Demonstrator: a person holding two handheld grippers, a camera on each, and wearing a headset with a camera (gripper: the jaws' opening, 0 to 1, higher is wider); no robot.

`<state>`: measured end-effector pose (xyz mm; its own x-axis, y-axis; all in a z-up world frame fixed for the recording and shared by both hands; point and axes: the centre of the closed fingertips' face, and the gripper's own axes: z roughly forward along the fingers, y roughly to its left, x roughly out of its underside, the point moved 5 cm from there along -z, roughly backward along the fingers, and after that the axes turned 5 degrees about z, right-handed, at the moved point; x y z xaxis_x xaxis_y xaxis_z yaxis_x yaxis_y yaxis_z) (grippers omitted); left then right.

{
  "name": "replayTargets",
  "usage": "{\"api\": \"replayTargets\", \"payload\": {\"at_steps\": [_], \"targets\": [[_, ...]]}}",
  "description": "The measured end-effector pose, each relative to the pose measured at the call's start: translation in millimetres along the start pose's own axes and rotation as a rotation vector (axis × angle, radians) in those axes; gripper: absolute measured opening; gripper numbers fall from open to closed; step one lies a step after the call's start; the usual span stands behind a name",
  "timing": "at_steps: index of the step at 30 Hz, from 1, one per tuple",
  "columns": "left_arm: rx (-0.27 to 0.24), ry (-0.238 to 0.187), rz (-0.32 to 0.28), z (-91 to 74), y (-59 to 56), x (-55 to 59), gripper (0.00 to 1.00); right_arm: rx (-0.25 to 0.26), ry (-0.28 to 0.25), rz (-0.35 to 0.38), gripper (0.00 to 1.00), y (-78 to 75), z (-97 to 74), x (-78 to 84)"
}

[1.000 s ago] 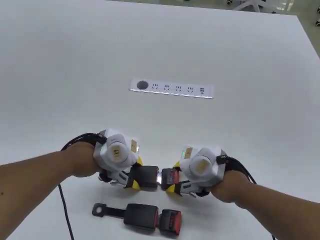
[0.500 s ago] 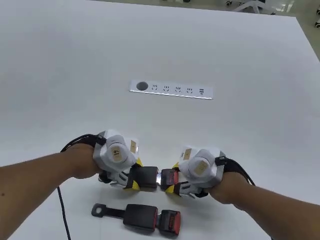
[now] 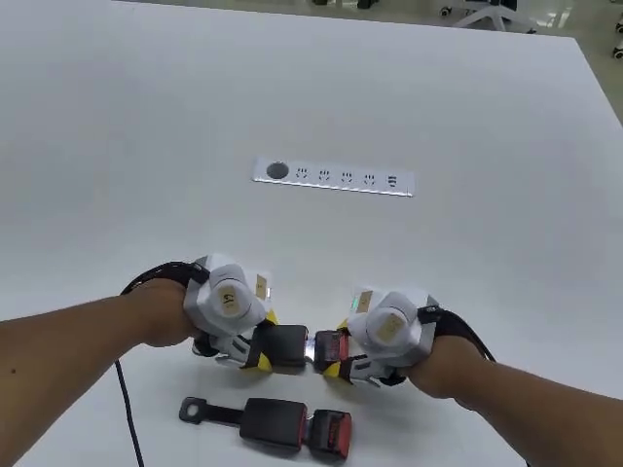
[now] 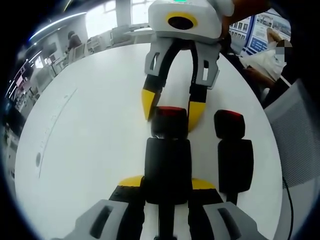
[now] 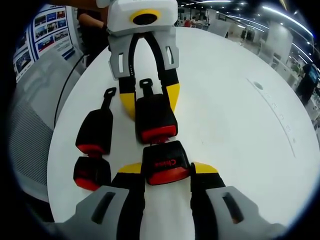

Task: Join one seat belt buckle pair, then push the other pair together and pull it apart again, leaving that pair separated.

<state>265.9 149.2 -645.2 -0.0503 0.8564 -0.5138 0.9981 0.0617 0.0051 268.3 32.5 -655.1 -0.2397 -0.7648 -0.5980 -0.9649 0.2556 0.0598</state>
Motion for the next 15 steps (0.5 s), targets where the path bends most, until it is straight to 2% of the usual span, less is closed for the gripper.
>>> {"api": "replayTargets", "payload": {"at_steps": [6,15], "targets": [[0.006,0.007,0.005,1.9,2.4,2.5,0.33,0.002,0.007,0.0,0.33,-1.9,-4.7,5.2],[0.008,0.017,0.006,0.8,0.2,-1.1,0.33,0.004,0.017,0.001,0.33,-1.1,-9.6,9.1]]}}
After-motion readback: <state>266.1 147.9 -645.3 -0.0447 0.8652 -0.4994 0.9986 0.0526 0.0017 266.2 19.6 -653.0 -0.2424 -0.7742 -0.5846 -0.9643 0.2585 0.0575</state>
